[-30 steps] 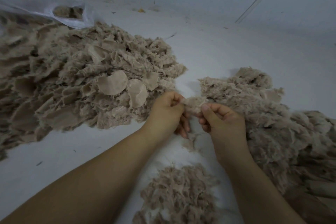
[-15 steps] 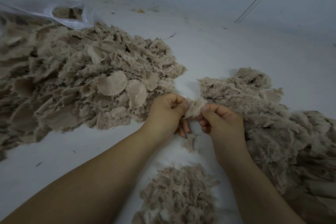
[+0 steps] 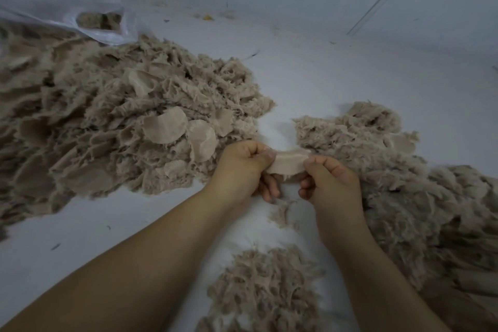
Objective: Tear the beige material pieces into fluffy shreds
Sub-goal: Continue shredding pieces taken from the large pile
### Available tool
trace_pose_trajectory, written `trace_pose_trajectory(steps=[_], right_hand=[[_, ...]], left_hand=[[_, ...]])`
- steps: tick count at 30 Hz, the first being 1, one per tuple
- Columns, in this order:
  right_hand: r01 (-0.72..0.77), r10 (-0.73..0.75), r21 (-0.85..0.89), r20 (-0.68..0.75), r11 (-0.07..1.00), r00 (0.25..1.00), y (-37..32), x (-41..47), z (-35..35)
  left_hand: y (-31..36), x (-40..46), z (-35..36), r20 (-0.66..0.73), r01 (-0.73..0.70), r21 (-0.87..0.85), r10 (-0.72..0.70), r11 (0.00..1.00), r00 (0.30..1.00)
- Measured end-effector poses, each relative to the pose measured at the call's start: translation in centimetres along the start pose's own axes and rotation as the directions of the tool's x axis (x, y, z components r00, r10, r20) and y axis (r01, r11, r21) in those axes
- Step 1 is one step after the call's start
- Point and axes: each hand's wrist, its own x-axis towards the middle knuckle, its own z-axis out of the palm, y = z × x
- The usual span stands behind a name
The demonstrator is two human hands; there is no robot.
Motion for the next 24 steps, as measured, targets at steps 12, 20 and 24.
trace_pose_trajectory(steps=[12,20,24], right_hand=[[0.060,-0.059,-0.121,0.009,0.991,0.998,0.1,-0.2,-0.1],[0.033,-0.030,0.045,-0.055,0.998,0.998,-0.1,0.1,-0.3],[0.027,-0.020,0.096,-0.071,0.995,0.997,-0.2,0.2,-0.3]], left_hand=[[2.3,0.1,-0.4,-0.383,-0.384,-0.317,0.254,0.867,0.888],[0.0,-0.8,2.1,-0.055,-0.087,0.302,0.108,0.949,0.993],[0.6,1.8,2.7,0.173,-0.327,0.692,0.292,0.644,0.941]])
